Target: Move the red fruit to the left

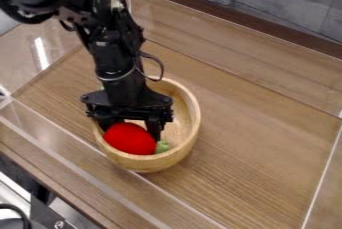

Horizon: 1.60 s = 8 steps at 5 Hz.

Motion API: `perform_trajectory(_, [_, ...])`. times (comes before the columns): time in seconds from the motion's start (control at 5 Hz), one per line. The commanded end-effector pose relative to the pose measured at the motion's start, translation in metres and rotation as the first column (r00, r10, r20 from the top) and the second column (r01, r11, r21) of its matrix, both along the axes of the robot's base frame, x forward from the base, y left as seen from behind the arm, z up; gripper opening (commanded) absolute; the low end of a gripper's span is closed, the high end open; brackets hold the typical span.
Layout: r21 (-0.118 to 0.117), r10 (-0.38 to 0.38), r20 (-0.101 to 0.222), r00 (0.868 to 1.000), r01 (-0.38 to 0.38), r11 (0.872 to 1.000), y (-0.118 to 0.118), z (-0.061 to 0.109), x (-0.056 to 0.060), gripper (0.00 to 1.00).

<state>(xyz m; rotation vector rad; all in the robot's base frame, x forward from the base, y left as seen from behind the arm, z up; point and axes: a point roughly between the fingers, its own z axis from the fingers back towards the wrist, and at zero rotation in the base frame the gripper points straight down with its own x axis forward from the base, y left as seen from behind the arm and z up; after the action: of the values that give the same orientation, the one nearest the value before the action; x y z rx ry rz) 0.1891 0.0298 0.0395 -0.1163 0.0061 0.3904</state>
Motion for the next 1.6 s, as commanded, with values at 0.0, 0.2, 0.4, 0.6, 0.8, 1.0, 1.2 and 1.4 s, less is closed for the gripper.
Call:
perform_trajectory(0.0, [0.001, 0.034, 0.019, 0.999, -0.034, 0.999, 0.010, 0.012, 0.008, 0.00])
perform_trajectory(0.2, [0.001, 0.076, 0.017, 0.997, -0.076, 0.997, 0.018, 0.016, 0.014, 0.00])
perform_trajectory(0.4, [-0.018, 0.095, 0.024, 0.995, -0.095, 0.995, 0.019, 0.034, 0.013, 0.00])
perform_trajectory(0.6, [-0.042, 0.117, 0.039, 0.992, -0.115, 0.992, 0.021, 0.058, 0.013, 0.00])
perform_trajectory(0.8, [-0.041, 0.077, 0.041, 0.996, -0.075, 0.996, 0.025, 0.055, 0.017, 0.00])
perform_trajectory(1.0, [-0.039, 0.029, 0.038, 0.999, -0.027, 0.999, 0.027, 0.049, 0.020, 0.00])
perform_trajectory(1.2, [-0.036, 0.073, 0.033, 0.997, -0.072, 0.997, 0.030, 0.045, 0.022, 0.00])
perform_trajectory(1.4, [-0.032, 0.119, 0.027, 0.993, -0.118, 0.992, 0.032, 0.039, 0.024, 0.00])
